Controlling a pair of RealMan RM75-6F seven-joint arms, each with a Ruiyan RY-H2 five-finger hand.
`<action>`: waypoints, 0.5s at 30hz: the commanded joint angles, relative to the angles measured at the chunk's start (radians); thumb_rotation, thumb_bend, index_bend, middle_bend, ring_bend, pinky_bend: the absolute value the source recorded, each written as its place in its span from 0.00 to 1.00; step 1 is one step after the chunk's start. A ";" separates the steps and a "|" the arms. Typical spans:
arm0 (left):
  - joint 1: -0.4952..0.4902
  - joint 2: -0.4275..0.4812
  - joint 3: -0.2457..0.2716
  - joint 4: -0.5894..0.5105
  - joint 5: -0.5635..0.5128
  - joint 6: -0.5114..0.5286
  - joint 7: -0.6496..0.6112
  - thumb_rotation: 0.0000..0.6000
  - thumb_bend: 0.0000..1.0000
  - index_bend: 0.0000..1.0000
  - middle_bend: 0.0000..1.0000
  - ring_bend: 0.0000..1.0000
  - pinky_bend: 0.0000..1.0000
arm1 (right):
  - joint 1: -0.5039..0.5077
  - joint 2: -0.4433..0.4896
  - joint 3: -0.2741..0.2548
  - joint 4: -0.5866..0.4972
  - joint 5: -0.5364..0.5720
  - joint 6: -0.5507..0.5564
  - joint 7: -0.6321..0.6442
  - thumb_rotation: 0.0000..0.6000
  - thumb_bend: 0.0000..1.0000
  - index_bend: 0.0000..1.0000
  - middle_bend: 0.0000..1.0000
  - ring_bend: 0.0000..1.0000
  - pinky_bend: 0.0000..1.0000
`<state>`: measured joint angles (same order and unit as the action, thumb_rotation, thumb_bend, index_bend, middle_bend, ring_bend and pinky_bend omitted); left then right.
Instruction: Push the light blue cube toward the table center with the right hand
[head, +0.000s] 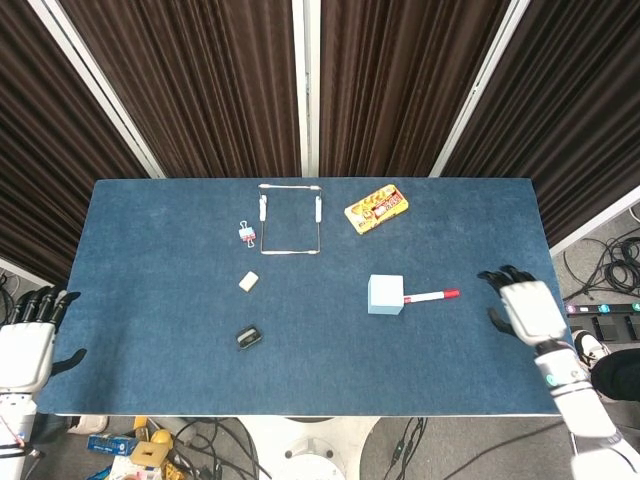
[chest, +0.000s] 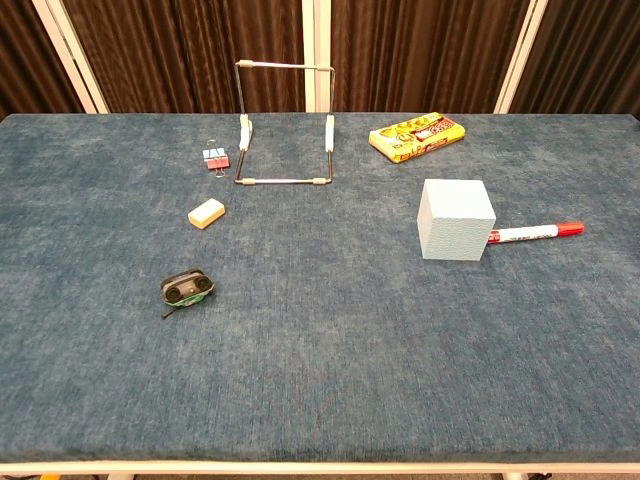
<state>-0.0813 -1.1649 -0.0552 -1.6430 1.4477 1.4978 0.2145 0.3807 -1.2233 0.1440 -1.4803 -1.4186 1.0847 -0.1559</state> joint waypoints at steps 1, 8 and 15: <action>0.000 0.003 0.001 -0.002 -0.003 -0.002 0.001 1.00 0.13 0.25 0.22 0.13 0.14 | 0.074 -0.115 0.012 0.121 0.020 -0.076 -0.042 1.00 0.21 0.28 0.36 0.16 0.32; 0.004 0.001 0.005 0.007 -0.008 -0.006 -0.010 1.00 0.13 0.25 0.22 0.13 0.14 | 0.140 -0.257 -0.003 0.279 0.029 -0.129 -0.083 1.00 0.20 0.31 0.36 0.16 0.33; 0.004 -0.003 0.004 0.015 -0.014 -0.012 -0.021 1.00 0.13 0.25 0.22 0.14 0.14 | 0.169 -0.344 -0.027 0.382 0.022 -0.153 -0.055 1.00 0.22 0.35 0.40 0.17 0.34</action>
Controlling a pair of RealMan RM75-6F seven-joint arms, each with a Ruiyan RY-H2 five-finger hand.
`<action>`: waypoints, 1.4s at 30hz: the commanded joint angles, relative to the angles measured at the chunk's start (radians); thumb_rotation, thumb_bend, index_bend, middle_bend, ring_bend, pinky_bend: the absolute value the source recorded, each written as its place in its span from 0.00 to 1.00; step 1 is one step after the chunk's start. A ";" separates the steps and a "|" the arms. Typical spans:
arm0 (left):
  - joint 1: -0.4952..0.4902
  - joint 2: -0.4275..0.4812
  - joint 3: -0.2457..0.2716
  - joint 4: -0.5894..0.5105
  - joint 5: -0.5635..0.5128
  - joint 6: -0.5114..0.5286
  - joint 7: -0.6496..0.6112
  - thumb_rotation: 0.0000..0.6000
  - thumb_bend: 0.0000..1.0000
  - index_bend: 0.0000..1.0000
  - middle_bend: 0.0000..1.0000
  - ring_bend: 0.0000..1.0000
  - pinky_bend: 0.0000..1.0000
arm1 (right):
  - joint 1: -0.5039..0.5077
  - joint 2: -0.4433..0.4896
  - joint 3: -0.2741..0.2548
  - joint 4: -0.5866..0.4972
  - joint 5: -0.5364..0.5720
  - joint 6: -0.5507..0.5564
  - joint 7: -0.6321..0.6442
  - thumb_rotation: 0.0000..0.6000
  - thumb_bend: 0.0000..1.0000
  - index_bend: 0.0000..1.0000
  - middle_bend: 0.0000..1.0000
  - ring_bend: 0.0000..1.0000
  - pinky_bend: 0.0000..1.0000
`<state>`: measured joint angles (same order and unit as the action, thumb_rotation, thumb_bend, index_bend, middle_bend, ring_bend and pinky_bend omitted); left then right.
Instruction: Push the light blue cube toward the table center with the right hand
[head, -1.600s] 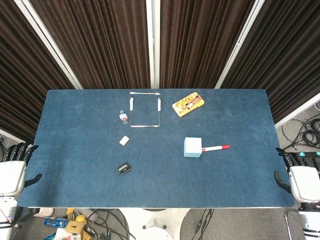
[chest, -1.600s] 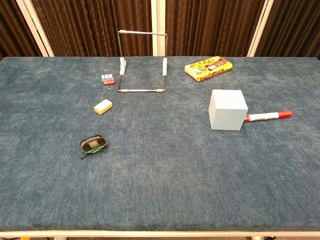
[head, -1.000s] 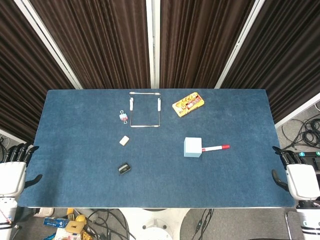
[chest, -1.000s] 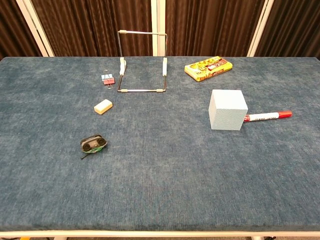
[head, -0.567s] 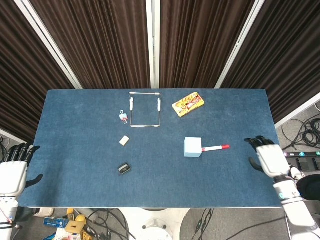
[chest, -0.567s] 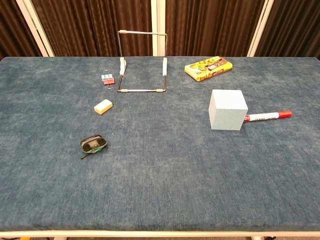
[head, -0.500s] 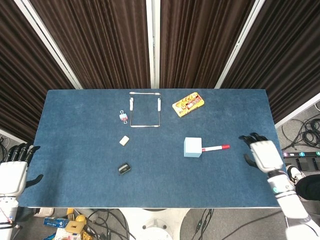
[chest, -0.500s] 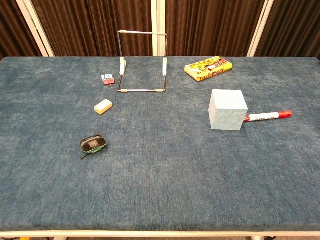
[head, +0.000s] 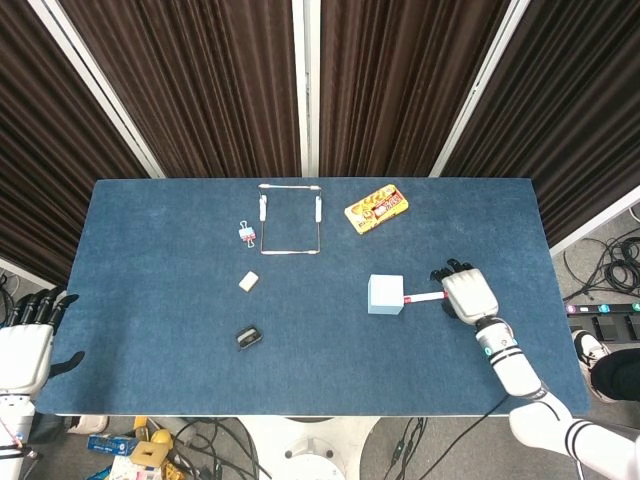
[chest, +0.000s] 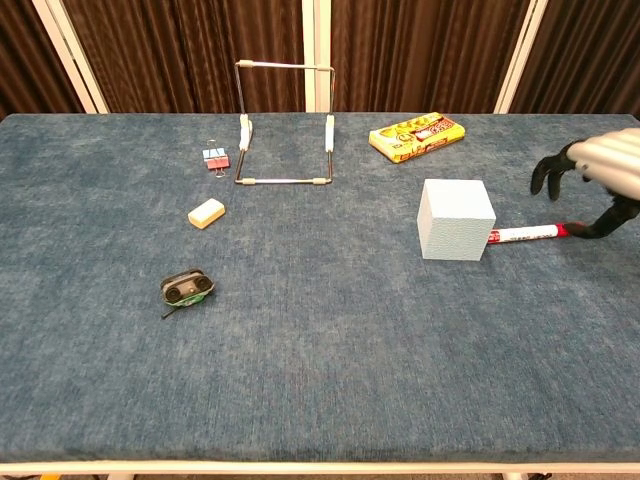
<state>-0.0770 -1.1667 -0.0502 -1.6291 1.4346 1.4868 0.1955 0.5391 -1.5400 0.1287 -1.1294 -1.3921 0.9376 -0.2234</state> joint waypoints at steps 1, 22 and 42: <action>0.000 -0.001 -0.001 0.002 -0.002 0.000 -0.004 1.00 0.13 0.25 0.22 0.13 0.14 | 0.012 -0.033 -0.015 0.041 -0.006 -0.006 0.017 1.00 0.23 0.36 0.41 0.17 0.34; 0.001 -0.009 -0.002 0.022 -0.008 -0.006 -0.026 1.00 0.12 0.25 0.22 0.14 0.14 | 0.046 -0.137 -0.034 0.198 0.007 -0.031 0.056 1.00 0.29 0.46 0.48 0.18 0.34; 0.004 -0.007 -0.002 0.027 -0.007 -0.001 -0.031 1.00 0.13 0.25 0.22 0.13 0.14 | 0.038 -0.094 -0.053 0.193 -0.024 0.017 0.107 1.00 0.48 0.63 0.62 0.27 0.38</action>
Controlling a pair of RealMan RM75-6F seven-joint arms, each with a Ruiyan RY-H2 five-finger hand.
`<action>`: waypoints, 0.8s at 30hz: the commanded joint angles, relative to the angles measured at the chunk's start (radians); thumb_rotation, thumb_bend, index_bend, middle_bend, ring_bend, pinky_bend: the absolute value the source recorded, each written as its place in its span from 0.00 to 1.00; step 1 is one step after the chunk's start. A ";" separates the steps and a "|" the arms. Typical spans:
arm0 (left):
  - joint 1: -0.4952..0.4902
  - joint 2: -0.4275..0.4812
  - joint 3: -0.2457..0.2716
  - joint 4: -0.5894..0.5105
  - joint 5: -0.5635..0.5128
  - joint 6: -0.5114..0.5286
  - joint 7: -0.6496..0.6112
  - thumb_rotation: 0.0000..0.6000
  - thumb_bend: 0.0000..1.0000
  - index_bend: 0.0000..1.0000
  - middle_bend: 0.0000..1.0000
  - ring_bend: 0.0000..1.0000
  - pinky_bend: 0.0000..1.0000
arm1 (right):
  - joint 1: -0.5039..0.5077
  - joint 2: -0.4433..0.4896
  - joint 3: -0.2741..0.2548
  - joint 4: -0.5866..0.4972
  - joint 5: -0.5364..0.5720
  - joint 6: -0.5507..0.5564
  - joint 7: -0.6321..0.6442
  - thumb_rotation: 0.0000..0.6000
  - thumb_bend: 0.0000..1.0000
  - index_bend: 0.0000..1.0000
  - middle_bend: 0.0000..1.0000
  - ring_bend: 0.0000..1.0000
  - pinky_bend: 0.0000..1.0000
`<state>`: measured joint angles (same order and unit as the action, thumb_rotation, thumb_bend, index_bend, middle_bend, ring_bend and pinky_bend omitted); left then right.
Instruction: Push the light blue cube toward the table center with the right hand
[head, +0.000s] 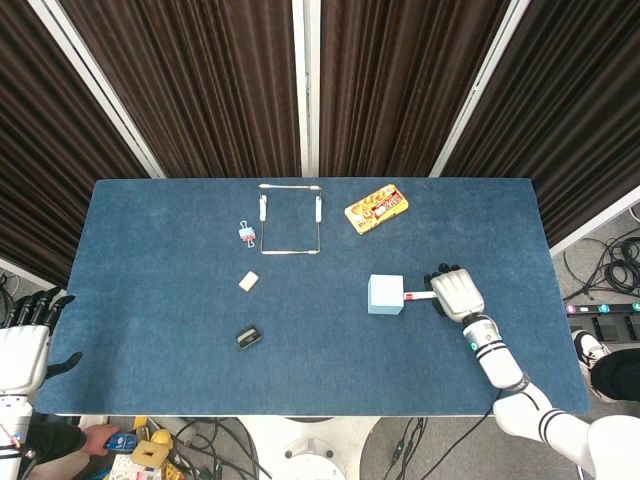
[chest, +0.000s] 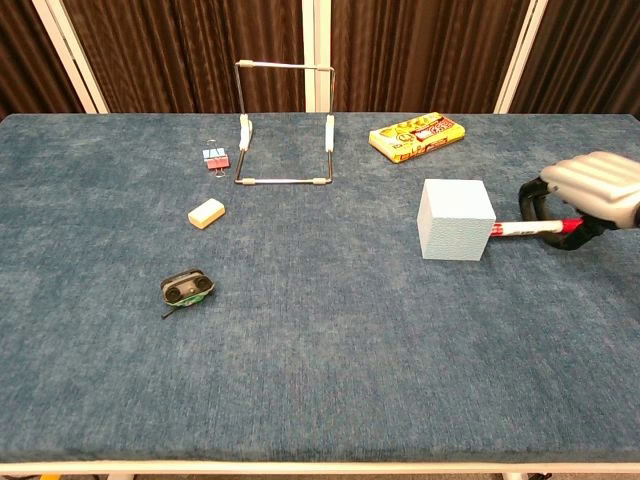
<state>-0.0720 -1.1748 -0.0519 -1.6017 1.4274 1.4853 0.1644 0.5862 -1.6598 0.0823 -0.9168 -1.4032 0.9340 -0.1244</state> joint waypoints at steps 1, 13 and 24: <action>-0.001 0.001 -0.001 -0.001 0.001 0.001 0.001 1.00 0.13 0.25 0.22 0.14 0.14 | -0.012 0.037 -0.009 -0.029 -0.017 0.028 0.008 1.00 0.48 0.64 0.62 0.27 0.38; -0.002 0.004 -0.003 -0.008 0.016 0.012 0.006 1.00 0.12 0.25 0.22 0.14 0.14 | -0.010 0.114 0.002 -0.182 0.032 -0.006 -0.077 1.00 0.48 0.69 0.66 0.30 0.39; 0.009 0.004 0.002 0.008 0.021 0.024 -0.015 1.00 0.13 0.25 0.22 0.13 0.14 | 0.075 0.038 0.078 -0.276 0.154 -0.081 -0.226 1.00 0.48 0.70 0.68 0.31 0.38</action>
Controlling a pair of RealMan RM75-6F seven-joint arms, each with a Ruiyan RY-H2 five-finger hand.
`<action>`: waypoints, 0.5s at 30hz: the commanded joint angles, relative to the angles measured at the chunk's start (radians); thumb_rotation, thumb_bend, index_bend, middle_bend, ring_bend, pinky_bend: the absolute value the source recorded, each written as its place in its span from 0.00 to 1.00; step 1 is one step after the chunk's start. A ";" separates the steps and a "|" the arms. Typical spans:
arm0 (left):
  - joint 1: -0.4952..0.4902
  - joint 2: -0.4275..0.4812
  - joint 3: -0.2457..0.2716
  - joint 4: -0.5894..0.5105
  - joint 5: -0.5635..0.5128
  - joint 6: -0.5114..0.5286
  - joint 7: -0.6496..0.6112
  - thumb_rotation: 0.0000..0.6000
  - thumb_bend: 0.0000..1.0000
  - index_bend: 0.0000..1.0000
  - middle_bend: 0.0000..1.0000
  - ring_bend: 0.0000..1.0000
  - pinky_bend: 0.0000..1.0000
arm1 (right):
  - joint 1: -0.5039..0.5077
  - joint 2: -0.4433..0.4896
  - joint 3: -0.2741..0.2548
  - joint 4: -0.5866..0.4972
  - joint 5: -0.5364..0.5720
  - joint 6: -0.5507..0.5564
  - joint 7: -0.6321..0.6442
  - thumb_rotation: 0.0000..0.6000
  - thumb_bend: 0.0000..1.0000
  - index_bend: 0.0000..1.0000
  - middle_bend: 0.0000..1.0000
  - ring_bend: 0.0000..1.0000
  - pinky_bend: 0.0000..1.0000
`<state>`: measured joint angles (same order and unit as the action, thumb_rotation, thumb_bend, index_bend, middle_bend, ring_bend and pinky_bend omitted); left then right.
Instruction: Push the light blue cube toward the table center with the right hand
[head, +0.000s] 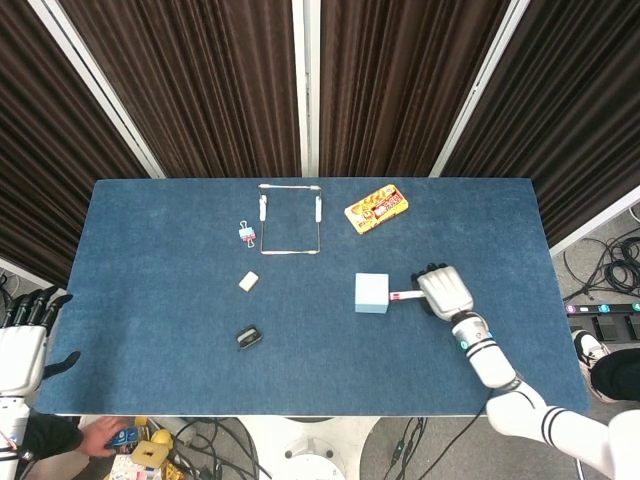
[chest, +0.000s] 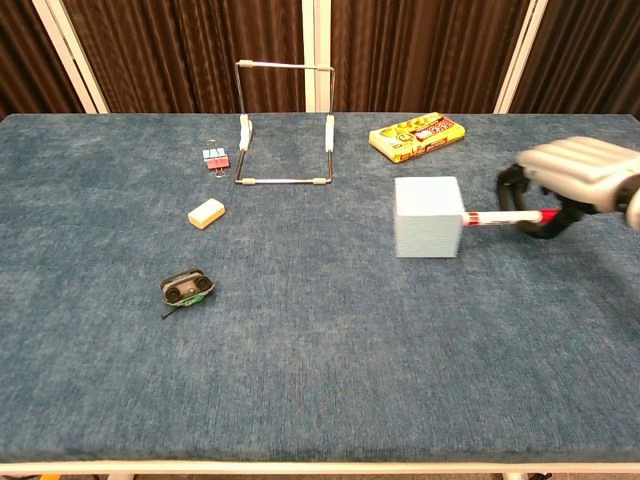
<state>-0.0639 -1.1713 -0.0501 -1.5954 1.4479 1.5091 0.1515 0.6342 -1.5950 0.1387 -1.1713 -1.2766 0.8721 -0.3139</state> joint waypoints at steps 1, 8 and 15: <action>0.001 0.000 0.000 0.003 0.001 0.001 -0.005 1.00 0.13 0.25 0.22 0.13 0.14 | 0.038 -0.037 0.029 -0.026 0.038 -0.023 -0.052 1.00 0.48 0.70 0.68 0.31 0.38; 0.005 -0.001 0.004 0.013 0.004 0.003 -0.018 1.00 0.13 0.25 0.22 0.13 0.14 | 0.123 -0.117 0.079 -0.041 0.127 -0.058 -0.166 1.00 0.48 0.70 0.68 0.31 0.36; 0.006 -0.002 0.003 0.020 0.009 0.003 -0.028 1.00 0.13 0.25 0.22 0.14 0.14 | 0.174 -0.145 0.099 -0.067 0.198 -0.053 -0.255 1.00 0.48 0.70 0.68 0.31 0.36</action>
<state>-0.0582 -1.1731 -0.0469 -1.5755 1.4559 1.5121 0.1243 0.8006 -1.7380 0.2345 -1.2304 -1.0876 0.8158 -0.5565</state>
